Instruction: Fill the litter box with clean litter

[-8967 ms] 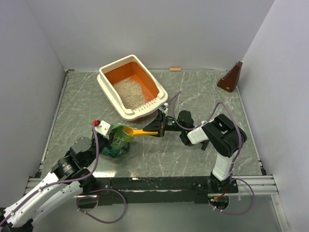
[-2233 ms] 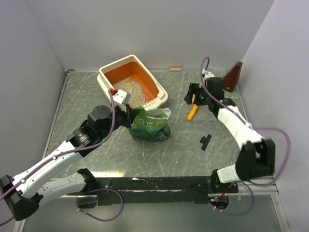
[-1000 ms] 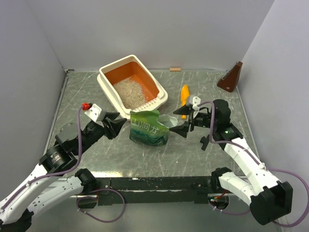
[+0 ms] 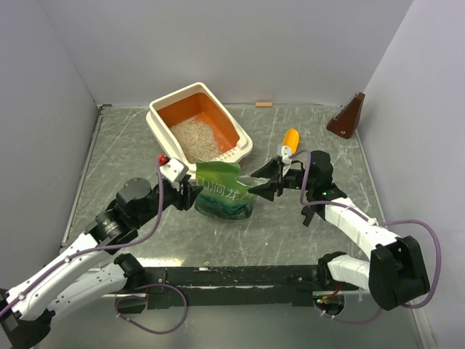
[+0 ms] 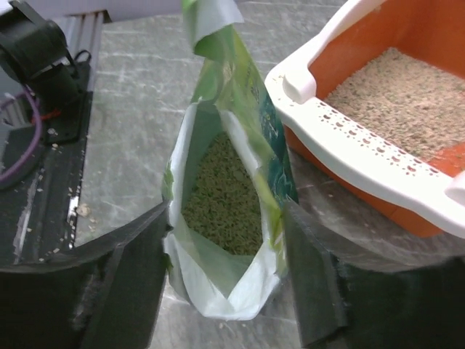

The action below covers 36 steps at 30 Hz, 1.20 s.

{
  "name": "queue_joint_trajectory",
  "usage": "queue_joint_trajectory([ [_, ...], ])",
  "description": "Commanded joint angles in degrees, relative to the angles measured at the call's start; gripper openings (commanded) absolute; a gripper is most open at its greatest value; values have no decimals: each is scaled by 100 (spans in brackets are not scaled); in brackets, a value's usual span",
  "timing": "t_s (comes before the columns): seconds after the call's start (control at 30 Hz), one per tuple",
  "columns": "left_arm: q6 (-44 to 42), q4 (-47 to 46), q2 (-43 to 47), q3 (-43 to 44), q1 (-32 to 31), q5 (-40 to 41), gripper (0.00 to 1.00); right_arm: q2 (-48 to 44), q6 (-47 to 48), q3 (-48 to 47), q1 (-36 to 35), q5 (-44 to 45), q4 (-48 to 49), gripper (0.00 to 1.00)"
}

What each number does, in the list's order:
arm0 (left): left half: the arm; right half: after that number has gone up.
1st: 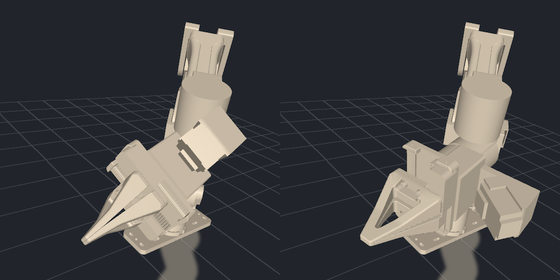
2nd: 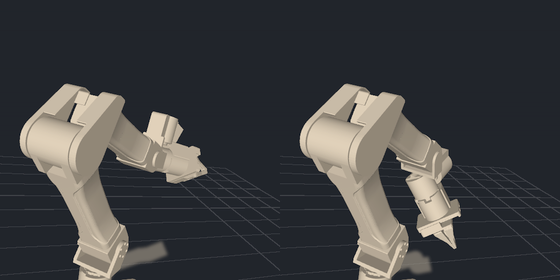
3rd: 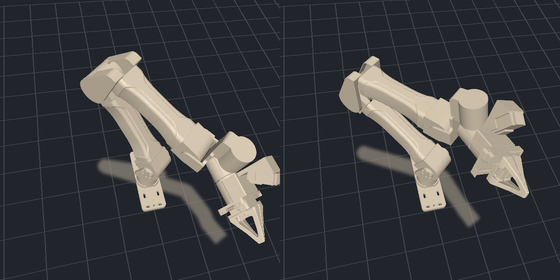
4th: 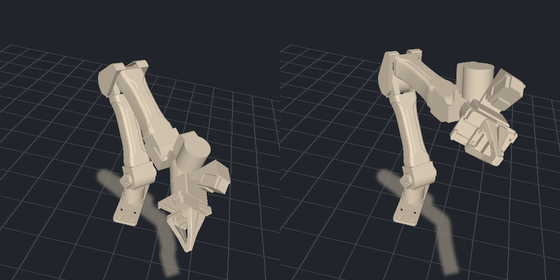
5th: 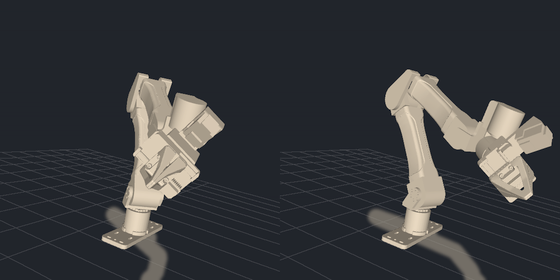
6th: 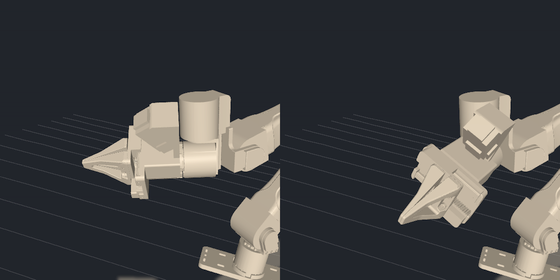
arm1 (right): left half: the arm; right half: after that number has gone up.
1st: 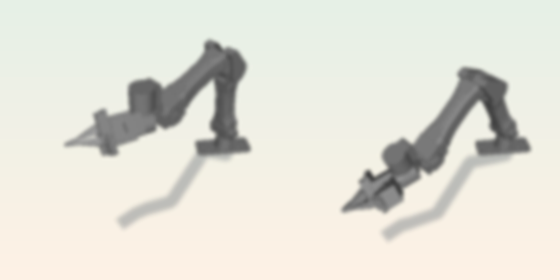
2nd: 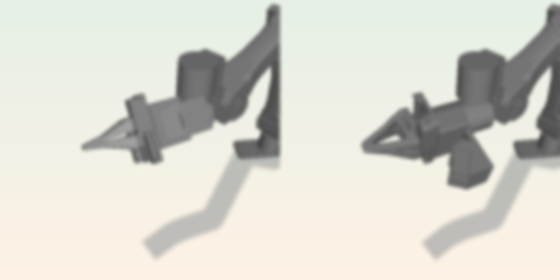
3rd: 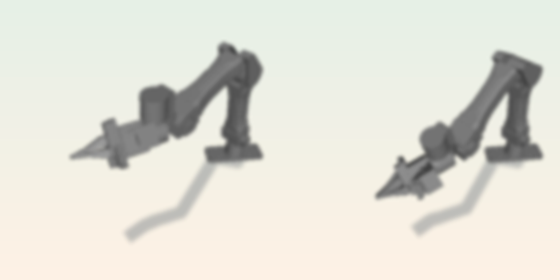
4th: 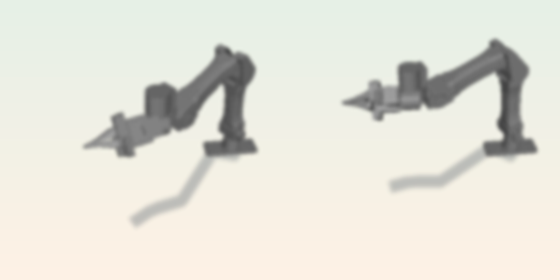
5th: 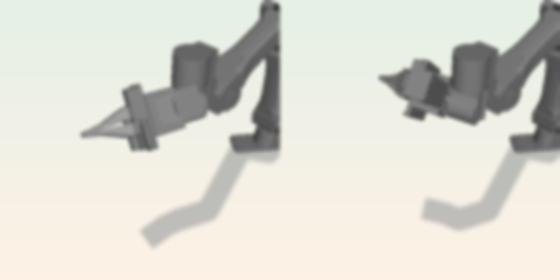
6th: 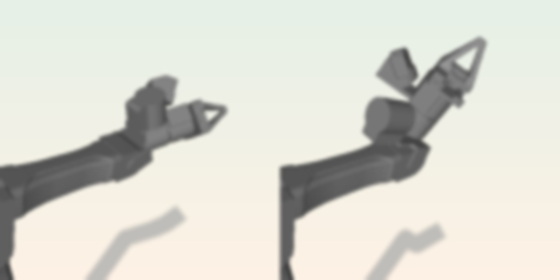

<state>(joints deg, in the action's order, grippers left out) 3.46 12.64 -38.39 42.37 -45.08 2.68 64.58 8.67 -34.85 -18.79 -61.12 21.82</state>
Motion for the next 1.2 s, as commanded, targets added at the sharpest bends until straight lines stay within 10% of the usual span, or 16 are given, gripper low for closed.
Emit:
queue_joint_trajectory([
  [0.0,-136,-561,-212,-89,306,-372,57,248,-225,-4,-37,-435,647,60],
  [0.2,-82,-1114,-493,-176,886,-1269,63,459,-611,92,-37,-576,1086,32],
  [0.3,5,-1562,-695,-290,1158,-1733,65,512,-822,136,-29,-559,1315,0],
  [0.8,1445,-4058,-2215,-827,2636,-5838,66,275,-1235,330,94,-646,1710,0],
  [1.17,3125,-6239,-3596,-721,2750,-7070,38,433,-2000,435,130,-822,1975,0],
])
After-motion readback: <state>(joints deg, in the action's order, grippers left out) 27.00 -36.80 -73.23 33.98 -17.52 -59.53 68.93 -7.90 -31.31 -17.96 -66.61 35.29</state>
